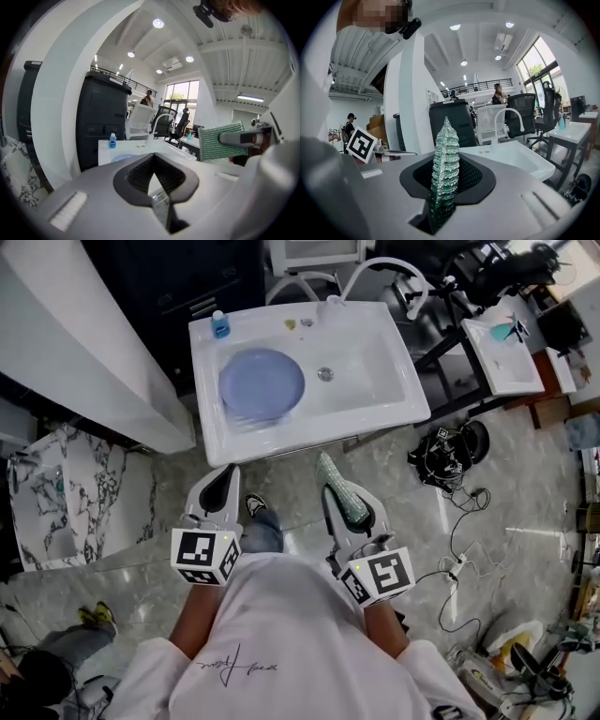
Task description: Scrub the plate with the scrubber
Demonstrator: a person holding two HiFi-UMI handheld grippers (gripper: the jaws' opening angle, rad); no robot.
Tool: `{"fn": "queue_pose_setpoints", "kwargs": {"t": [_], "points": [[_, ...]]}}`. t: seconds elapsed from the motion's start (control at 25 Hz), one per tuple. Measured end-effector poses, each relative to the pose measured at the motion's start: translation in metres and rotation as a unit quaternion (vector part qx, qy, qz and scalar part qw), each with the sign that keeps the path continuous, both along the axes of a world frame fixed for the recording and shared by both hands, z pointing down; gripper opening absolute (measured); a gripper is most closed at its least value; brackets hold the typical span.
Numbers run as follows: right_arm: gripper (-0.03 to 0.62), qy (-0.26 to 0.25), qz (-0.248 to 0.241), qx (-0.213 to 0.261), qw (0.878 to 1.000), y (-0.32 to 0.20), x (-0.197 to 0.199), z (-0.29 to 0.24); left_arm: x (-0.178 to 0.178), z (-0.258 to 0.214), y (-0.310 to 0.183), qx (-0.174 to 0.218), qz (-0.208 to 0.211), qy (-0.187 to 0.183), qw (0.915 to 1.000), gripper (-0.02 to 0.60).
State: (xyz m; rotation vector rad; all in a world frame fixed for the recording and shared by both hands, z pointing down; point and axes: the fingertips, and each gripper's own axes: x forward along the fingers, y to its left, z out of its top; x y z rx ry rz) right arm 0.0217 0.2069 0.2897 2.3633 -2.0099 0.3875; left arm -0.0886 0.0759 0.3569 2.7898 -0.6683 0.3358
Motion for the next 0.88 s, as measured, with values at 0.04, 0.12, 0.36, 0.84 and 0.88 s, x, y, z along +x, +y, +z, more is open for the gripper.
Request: {"fn": "queue_pose_setpoints", "kwargs": {"t": [0.04,0.12,0.36,0.84,0.88], "points": [[0.063,0.0,-0.005,-0.002,1.0,-0.009,0.004,0.001,0.005,0.001,-0.008,-0.001,-0.002,-0.002,1.0,0.054],[0.064,-0.004,-0.013,-0.007,1.0,-0.024,0.012,0.003,0.014,0.004,-0.021,-0.005,-0.004,-0.005,1.0,0.054],[0.063,-0.003,-0.043,-0.018,0.999,-0.068,0.021,0.01,0.034,0.015,-0.05,-0.022,0.003,-0.014,0.9997,0.054],[0.064,0.036,-0.098,-0.047,0.993,-0.12,0.037,0.019,0.051,0.036,-0.088,-0.034,-0.012,-0.04,0.9986,0.054],[0.064,0.04,-0.094,-0.052,0.993,-0.123,0.041,0.019,0.052,0.037,-0.09,-0.042,-0.016,-0.036,0.9983,0.054]]}}
